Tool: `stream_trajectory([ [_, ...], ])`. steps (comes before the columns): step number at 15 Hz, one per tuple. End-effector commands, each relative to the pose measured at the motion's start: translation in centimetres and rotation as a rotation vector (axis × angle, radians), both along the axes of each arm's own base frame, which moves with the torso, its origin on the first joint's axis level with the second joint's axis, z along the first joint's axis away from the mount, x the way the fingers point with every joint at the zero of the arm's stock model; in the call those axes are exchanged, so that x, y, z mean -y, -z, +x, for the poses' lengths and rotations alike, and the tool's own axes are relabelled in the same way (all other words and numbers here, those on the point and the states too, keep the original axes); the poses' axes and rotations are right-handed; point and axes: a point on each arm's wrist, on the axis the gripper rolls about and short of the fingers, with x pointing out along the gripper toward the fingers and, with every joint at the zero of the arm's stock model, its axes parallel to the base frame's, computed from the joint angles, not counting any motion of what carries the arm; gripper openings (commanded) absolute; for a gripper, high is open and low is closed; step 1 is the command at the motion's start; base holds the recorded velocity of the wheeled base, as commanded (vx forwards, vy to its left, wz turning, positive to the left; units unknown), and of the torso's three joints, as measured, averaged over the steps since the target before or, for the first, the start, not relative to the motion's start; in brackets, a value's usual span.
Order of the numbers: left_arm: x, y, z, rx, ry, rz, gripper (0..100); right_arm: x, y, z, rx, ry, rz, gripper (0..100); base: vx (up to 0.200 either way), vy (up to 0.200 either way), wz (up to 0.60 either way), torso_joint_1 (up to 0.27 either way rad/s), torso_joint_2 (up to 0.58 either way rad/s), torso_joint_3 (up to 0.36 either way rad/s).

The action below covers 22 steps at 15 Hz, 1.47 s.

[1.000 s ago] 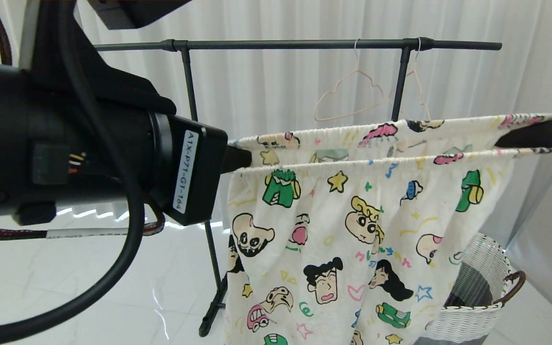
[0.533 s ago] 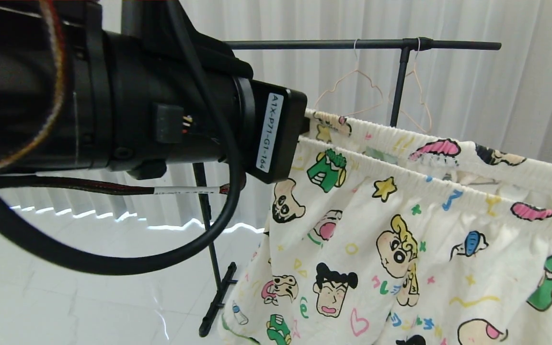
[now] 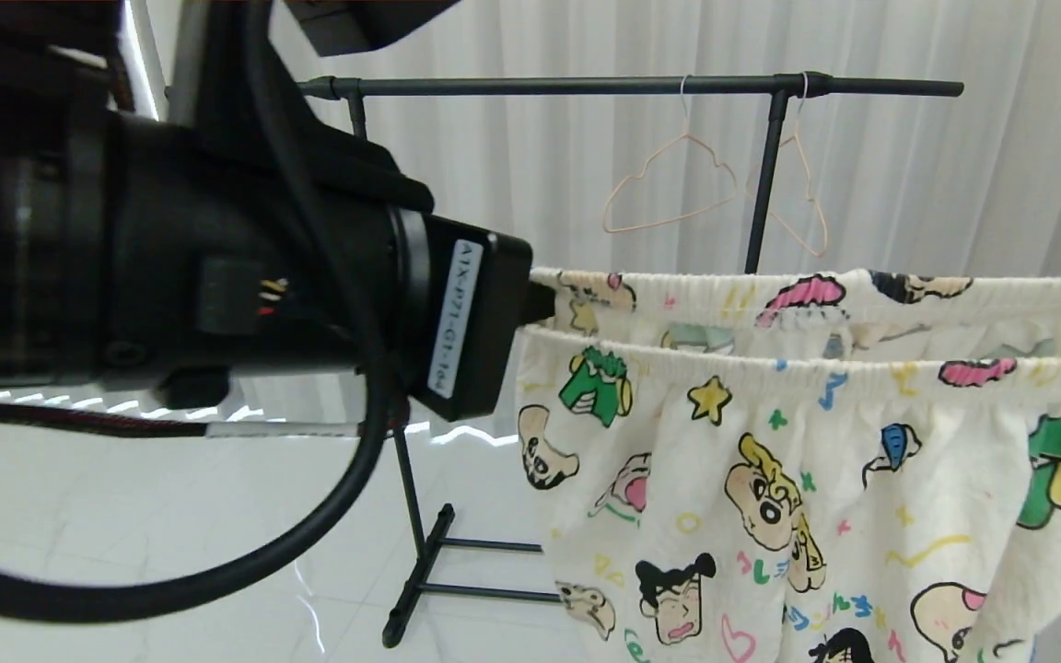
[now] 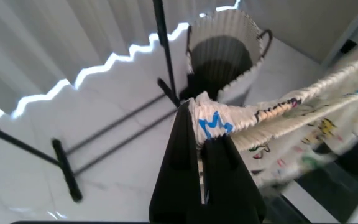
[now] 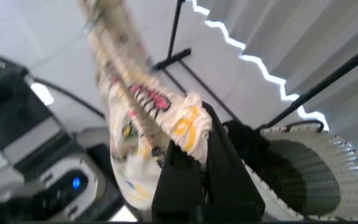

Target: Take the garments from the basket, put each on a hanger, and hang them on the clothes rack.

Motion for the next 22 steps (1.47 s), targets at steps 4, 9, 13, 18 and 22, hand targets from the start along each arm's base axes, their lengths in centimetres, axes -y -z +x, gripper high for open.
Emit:
stream_trajectory([
  [4, -2.8, -1.9, -7.1, -0.207, 0.1, -0.18, 0, -5.9, -0.7, 4.8, -0.004, -0.001, 0.026, 0, 0.0, 0.0, 0.0, 0.0, 0.0, 0.0],
  [9, -3.0, -1.9, -8.3, -0.217, 0.151, -0.188, 0, -7.8, -1.0, 6.3, 0.002, -0.012, 0.028, 0, 0.0, 0.0, 0.0, 0.0, 0.0, 0.0],
  [13, -3.2, -1.1, -6.9, -0.135, 0.06, -0.103, 0, -5.7, -1.5, 5.8, 0.002, 0.028, 0.03, 0, 0.0, 0.0, 0.0, 0.0, 0.0, 0.0],
  [18, -2.9, -1.1, -2.2, -0.031, -0.101, 0.01, 0, -2.9, 0.4, 3.9, -0.056, 0.035, -0.071, 0, 0.0, 0.0, 0.0, 0.0, 0.0, 0.0],
  [22, -2.3, -0.5, -1.7, -0.036, -0.122, 0.039, 0, -2.8, 0.7, 3.6, -0.05, 0.022, -0.089, 100, 0.0, 0.0, 0.0, 0.0, 0.0, 0.0],
])
